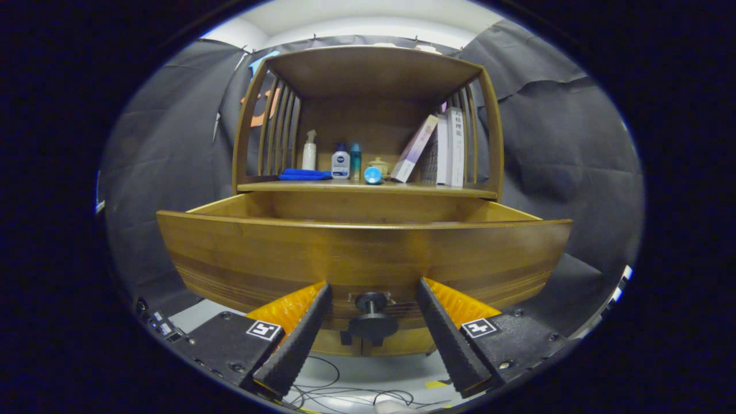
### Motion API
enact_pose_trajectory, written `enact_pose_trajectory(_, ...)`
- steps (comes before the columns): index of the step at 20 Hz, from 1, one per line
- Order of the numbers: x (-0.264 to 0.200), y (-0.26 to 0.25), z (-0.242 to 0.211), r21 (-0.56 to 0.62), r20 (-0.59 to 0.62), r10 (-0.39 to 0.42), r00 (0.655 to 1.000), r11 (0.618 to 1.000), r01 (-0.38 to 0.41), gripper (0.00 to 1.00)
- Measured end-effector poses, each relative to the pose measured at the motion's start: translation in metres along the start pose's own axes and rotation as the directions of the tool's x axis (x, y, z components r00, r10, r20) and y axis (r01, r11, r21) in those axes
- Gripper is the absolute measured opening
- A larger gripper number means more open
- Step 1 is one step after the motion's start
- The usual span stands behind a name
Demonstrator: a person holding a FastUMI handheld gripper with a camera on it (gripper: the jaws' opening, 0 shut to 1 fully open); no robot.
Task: Pull open the drawer, take out the items inside it, and place them on the countertop above the cabinet.
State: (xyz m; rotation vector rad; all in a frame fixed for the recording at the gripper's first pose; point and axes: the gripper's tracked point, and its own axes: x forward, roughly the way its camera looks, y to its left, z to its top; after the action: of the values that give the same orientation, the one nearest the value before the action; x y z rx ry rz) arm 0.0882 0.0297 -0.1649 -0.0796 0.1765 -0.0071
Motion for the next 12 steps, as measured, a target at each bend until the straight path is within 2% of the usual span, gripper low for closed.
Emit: enact_pose_trajectory(12,0.067,0.005,0.025,-0.008,0.032,-0.016,0.999,1.000,0.016,1.00)
